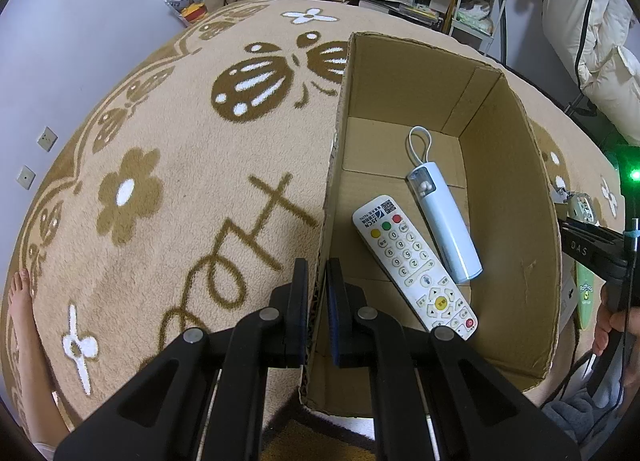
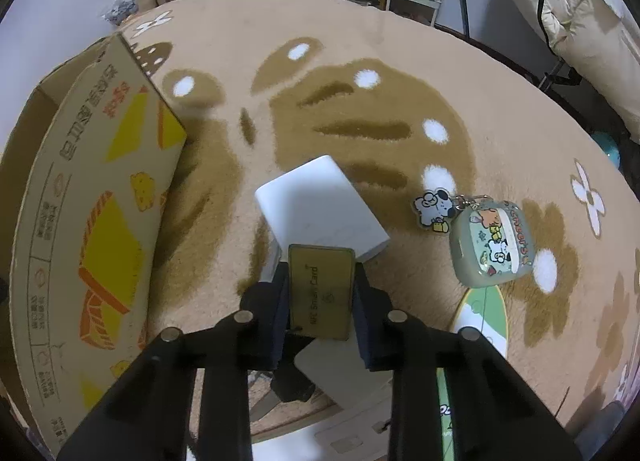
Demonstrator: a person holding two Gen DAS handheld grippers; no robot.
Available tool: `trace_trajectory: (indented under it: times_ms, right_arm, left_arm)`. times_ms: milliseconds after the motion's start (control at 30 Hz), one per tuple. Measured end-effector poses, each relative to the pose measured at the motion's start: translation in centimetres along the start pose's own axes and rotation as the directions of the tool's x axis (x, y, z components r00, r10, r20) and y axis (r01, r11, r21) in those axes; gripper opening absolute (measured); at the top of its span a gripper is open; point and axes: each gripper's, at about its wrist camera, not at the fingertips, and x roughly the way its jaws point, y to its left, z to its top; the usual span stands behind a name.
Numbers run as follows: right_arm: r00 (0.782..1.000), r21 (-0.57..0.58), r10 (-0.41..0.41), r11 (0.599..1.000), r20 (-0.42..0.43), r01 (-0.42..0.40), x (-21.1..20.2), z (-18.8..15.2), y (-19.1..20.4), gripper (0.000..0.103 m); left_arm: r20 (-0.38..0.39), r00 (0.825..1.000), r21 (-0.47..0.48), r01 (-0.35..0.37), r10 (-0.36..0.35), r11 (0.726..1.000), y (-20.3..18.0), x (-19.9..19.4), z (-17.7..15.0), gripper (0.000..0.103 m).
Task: Organize rigid objects
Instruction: 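Grasp the gold smart card with the right gripper and lift it, then carry the card over the box and release it inside with the right gripper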
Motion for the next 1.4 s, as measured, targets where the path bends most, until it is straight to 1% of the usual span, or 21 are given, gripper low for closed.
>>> trace_trajectory:
  times_ms: [167,333,467,600,700,900,1033,1133,1300,1400]
  right_arm:
    - [1.0,-0.002,0.023,1.0,0.012,-0.023,-0.9,-0.2,0.6,0.03]
    - [0.996,-0.019,0.05,0.999,0.068,-0.048,-2.7,-0.2,1.1,0.03]
    - [0.988,0.015,0.093,0.995,0.119,-0.096,-4.4,-0.4,1.1,0.03]
    - [0.981,-0.003,0.104,0.995,0.166,-0.105,-6.0,-0.2,2.0,0.03]
    - [0.977,-0.021,0.107,0.994,0.185,-0.105,-6.7,-0.5,2.6,0.03]
    - [0.966,0.003,0.134,0.99,0.223,-0.138,-7.4,-0.2,2.8,0.03]
    - [0.957,-0.018,0.142,0.99,0.251,-0.142,-8.4,-0.1,3.2,0.03]
    - [0.948,-0.028,0.162,0.987,0.274,-0.16,-9.6,0.1,3.3,0.03]
    - [0.918,-0.056,0.2,0.98,0.342,-0.193,-12.3,0.4,3.9,0.03]
    - [0.9,-0.079,0.235,0.972,0.367,-0.222,-13.8,0.7,4.6,0.03]
  left_arm:
    - [-0.001,1.0,-0.001,0.001,-0.001,1.0,0.0,0.0,0.0,0.008]
    - [-0.002,1.0,-0.003,0.004,-0.004,1.0,0.0,-0.1,0.0,0.008]
    - [-0.002,1.0,-0.003,0.004,-0.004,1.0,0.0,-0.1,0.0,0.008]
    - [-0.001,1.0,-0.002,0.004,-0.004,1.0,0.0,-0.1,0.0,0.008]
    - [-0.001,1.0,-0.001,0.004,-0.004,1.0,0.0,-0.1,0.0,0.008]
    - [-0.003,1.0,-0.006,0.008,-0.008,1.0,0.1,-0.1,0.1,0.008]
    - [-0.003,1.0,-0.007,0.01,-0.01,1.0,0.2,-0.1,0.1,0.008]
    - [-0.003,1.0,-0.007,0.012,-0.012,1.0,0.2,-0.1,0.2,0.008]
    - [-0.003,1.0,-0.008,0.013,-0.013,1.0,0.2,-0.1,0.1,0.008]
    - [-0.007,1.0,-0.019,0.022,-0.022,1.0,0.4,0.0,0.2,0.008]
